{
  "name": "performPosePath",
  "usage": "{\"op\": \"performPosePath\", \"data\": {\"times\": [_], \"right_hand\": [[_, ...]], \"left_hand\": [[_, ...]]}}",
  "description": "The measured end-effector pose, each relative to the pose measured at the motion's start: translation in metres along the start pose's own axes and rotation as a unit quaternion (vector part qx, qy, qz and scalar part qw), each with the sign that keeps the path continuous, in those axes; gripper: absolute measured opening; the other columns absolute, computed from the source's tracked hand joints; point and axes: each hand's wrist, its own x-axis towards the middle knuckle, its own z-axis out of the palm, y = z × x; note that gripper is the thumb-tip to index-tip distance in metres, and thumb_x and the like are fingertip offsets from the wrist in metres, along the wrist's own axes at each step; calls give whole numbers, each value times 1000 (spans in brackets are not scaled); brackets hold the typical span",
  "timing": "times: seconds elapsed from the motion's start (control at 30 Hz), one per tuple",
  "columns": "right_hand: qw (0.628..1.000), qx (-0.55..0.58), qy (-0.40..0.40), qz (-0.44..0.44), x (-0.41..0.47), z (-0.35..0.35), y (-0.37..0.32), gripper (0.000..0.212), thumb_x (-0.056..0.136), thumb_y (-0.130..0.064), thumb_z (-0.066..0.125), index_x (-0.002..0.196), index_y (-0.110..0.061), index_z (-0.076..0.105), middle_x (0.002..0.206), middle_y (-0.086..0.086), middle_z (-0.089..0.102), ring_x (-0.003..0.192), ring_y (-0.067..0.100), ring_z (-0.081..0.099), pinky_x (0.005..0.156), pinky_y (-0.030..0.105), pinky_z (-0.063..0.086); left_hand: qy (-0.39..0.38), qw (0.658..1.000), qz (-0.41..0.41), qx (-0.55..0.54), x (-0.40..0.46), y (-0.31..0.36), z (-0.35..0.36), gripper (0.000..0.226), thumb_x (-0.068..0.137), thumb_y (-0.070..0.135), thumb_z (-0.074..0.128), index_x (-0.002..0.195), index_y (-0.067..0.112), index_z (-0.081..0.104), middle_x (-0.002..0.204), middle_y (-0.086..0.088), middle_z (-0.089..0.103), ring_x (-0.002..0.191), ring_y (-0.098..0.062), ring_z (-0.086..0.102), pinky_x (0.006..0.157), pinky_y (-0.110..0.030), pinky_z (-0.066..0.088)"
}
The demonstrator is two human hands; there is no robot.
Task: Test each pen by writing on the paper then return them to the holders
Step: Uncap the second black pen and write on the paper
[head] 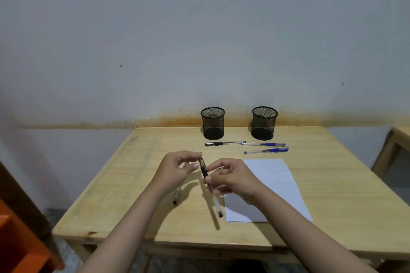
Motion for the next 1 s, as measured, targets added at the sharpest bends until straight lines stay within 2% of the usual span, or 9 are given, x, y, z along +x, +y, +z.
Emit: {"op": "performPosePath", "data": {"times": [0.17,0.27,0.33,0.47,0.6,0.7,0.9,0.97,1.0], "right_hand": [[996,-31,71,37,22,15,12,30,75,2,75,103,0,65,71,19,67,54,23,63,52,25,54],[990,-71,118,40,40,21,18,27,75,0,75,101,-1,67,60,8,65,57,23,64,63,31,57],[986,-95,129,43,50,27,20,24,76,-3,75,100,-4,67,63,7,66,57,20,65,68,33,58],[979,-135,138,57,71,41,26,20,74,-6,75,93,-8,68,82,15,72,72,27,72,73,39,61],[967,-198,147,62,83,47,32,17,67,-10,78,82,-8,70,84,12,72,74,23,71,68,33,60],[965,-203,151,67,86,47,35,13,69,-5,76,81,-4,71,80,12,69,65,18,66,48,18,49],[977,-124,164,47,81,40,32,10,80,0,69,88,7,68,66,13,62,48,12,57,44,18,47],[967,-146,209,18,88,26,28,10,81,-5,71,89,1,70,73,11,67,58,12,62,55,20,55],[958,-161,236,2,95,18,27,10,79,-8,72,88,-3,71,79,11,70,67,16,65,67,28,59]], "left_hand": [[37,989,-74,125,-13,-34,-20,35,87,25,64,121,26,59,127,10,55,117,-5,47,100,-27,38],[19,959,-90,267,-23,-65,-37,40,89,35,56,128,25,54,140,1,48,130,-17,40,110,-42,31],[7,939,-98,329,-27,-77,-42,41,90,40,52,129,25,53,143,0,44,134,-21,36,112,-48,25],[18,936,-85,340,-30,-84,-39,42,91,42,49,130,26,52,145,4,42,134,-18,34,114,-46,22],[28,936,-73,343,-30,-87,-40,41,90,42,50,128,27,54,143,5,43,132,-17,35,112,-44,23],[34,936,-67,344,-30,-87,-38,40,90,42,50,128,28,54,142,6,44,132,-16,35,111,-44,23],[39,936,-64,343,-31,-89,-37,40,91,41,49,129,27,53,143,6,42,132,-16,34,112,-43,22],[38,935,-60,347,-31,-89,-37,40,91,40,49,128,27,53,143,6,42,132,-16,34,111,-44,23],[37,935,-59,348,-30,-89,-37,40,91,41,49,128,27,53,143,6,43,132,-16,35,111,-44,23]]}}
